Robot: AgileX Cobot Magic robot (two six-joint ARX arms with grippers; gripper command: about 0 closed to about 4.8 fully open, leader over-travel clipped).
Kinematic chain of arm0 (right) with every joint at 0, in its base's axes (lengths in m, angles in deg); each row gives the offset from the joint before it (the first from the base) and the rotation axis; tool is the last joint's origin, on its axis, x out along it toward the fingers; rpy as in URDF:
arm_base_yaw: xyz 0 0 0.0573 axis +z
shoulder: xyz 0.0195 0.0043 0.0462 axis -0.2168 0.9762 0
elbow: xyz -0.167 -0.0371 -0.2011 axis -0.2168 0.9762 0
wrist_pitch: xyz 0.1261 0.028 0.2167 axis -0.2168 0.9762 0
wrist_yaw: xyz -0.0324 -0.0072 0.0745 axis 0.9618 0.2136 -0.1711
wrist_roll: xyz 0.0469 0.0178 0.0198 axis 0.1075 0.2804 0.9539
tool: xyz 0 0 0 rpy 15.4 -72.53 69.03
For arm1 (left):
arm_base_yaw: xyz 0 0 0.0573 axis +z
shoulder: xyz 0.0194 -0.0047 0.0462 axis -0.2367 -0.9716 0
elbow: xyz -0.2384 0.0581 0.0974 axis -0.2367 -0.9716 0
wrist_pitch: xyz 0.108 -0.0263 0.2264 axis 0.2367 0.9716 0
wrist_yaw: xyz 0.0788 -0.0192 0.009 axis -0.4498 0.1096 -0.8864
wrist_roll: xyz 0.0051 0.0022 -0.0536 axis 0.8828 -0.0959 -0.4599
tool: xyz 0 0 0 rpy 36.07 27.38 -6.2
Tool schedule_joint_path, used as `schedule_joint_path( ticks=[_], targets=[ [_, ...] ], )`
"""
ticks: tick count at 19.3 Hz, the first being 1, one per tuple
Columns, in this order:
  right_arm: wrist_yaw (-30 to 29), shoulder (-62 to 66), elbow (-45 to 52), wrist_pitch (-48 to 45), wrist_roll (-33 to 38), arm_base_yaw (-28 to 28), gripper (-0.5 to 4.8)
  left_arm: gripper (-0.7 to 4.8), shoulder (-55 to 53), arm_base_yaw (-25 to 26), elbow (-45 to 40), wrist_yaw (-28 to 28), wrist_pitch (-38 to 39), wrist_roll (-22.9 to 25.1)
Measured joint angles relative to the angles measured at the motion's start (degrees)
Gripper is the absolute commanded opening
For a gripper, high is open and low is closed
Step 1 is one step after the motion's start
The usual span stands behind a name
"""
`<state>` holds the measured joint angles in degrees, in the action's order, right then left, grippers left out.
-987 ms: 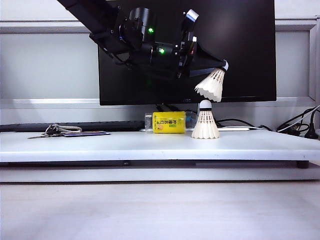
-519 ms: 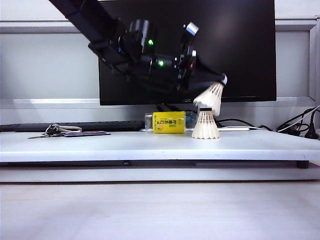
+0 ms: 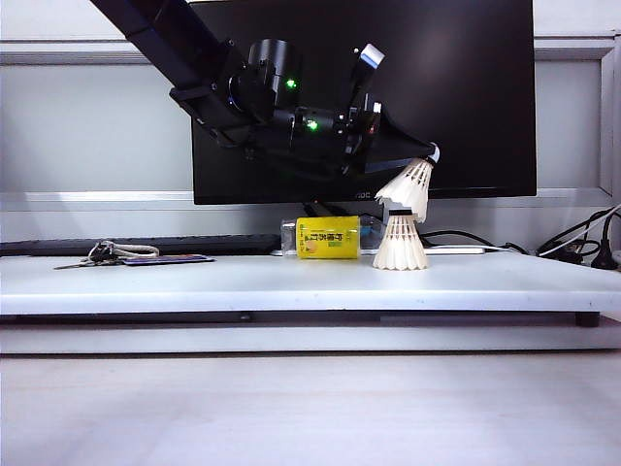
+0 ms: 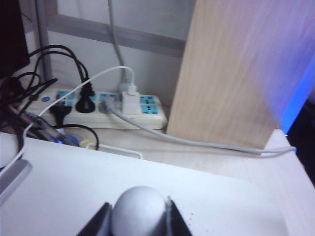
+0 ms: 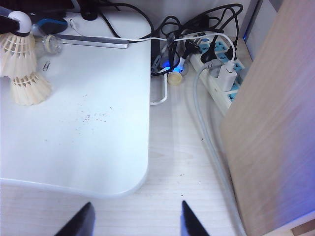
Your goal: Stack the badminton balls on the table vertically.
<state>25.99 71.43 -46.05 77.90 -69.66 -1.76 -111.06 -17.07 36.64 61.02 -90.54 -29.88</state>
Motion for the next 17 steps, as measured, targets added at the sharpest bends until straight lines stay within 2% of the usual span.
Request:
schedule_joint_path(
  ticks=[9,13,17],
  targets=[
    [0.00,0.00,0.00,0.44,0.00,0.00,2.29,1.52,0.00,0.66,0.00,-0.61,0.20,0.22],
    [0.00,0.00,0.00,0.44,0.00,0.00,2.29,1.54,-0.02,1.09,-0.02,-0.85,5.90,2.91],
    [0.00,0.00,0.00,0.46,0.00,0.00,2.29,1.77,-0.02,1.03,-0.02,-0.83,6.03,3.04]
  ],
)
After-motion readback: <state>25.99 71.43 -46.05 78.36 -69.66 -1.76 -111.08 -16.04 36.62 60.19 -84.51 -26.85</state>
